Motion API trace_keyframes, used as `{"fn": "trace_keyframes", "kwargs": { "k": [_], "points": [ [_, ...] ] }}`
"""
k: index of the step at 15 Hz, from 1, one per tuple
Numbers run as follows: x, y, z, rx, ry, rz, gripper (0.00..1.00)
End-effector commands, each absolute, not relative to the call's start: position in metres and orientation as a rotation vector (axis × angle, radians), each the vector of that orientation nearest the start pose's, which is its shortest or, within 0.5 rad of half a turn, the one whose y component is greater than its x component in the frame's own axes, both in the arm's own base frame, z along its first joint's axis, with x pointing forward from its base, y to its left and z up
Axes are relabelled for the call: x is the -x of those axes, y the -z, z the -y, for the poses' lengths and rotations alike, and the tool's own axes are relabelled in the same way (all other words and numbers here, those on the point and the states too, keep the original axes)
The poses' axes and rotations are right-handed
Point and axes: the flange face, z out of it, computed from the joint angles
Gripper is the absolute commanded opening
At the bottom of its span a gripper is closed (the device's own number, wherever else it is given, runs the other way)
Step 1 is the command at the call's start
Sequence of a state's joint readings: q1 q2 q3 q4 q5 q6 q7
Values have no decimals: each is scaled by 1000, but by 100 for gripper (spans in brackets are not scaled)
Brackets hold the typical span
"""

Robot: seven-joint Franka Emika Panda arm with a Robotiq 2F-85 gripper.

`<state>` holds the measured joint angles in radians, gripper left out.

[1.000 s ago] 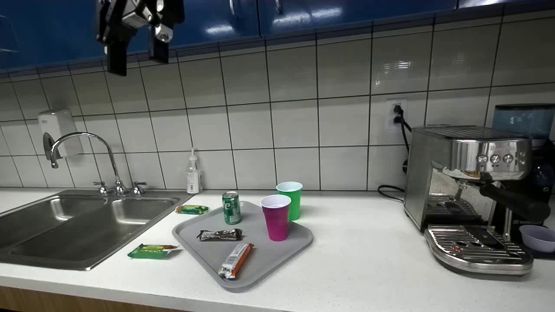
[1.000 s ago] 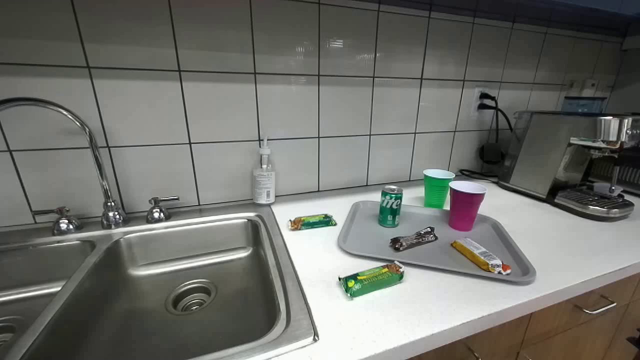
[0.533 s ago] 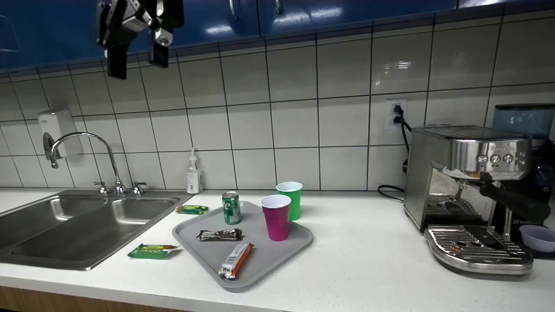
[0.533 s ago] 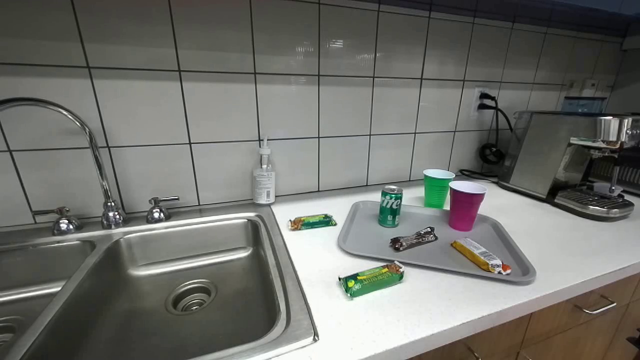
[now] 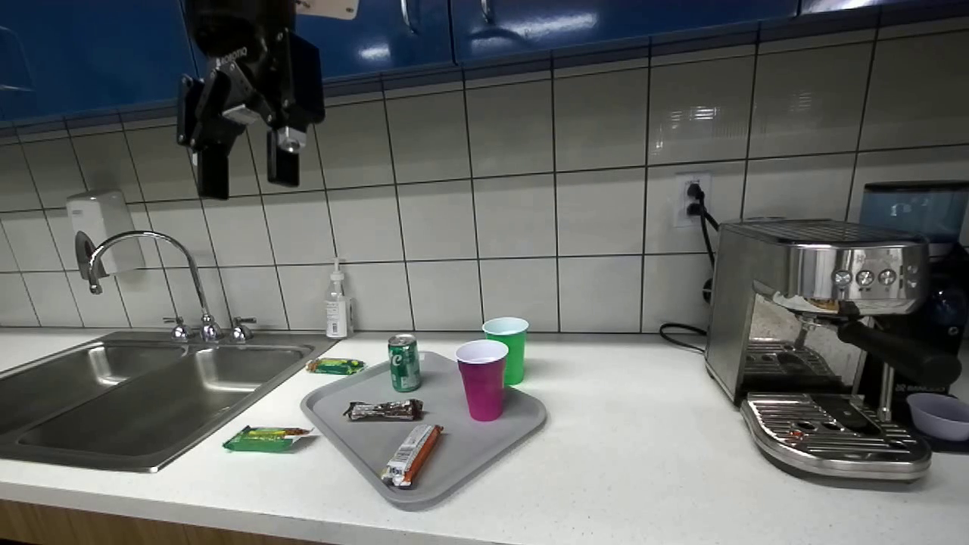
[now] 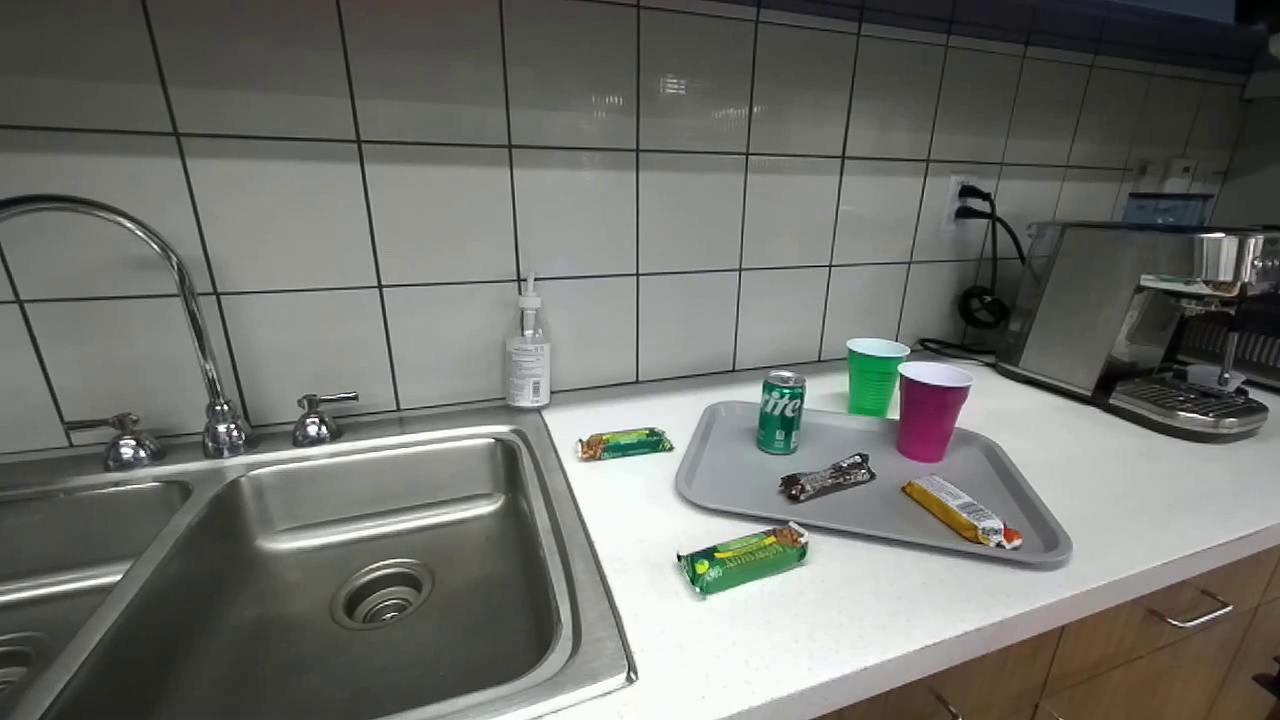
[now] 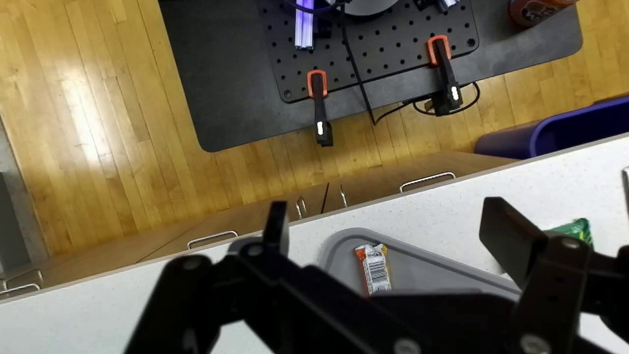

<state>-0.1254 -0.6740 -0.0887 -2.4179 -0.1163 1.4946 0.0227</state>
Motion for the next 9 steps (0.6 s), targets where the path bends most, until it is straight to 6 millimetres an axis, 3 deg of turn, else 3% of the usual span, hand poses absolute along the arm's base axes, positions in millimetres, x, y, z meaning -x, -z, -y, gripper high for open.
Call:
{"fn": "trace_keyframes", "kwargs": {
  "k": [1,9],
  "points": [
    [-318,-496,80,3158,-393,-450,100],
    [-347,-445,87,3135,-375,-744,100]
  ]
}}
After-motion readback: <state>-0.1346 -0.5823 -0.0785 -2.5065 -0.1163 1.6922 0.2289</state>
